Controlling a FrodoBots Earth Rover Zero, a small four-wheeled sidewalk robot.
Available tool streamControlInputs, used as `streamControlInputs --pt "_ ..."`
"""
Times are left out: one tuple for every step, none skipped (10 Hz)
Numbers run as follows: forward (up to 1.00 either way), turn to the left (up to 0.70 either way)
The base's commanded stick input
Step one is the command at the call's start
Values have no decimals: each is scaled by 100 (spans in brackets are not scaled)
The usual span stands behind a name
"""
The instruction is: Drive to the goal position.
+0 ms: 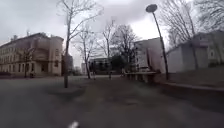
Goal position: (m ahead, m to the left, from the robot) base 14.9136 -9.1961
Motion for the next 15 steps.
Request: streamControlInputs --pt "100 0" --pt "100 0" --pt "100 0" --pt "100 0" --pt "100 0" --pt "100 0" --pt "100 0" --pt "100 0" --pt "100 0" --pt "100 0" --pt "100 9" --pt "100 25" --pt "100 40" --pt "100 40" --pt "100 27"
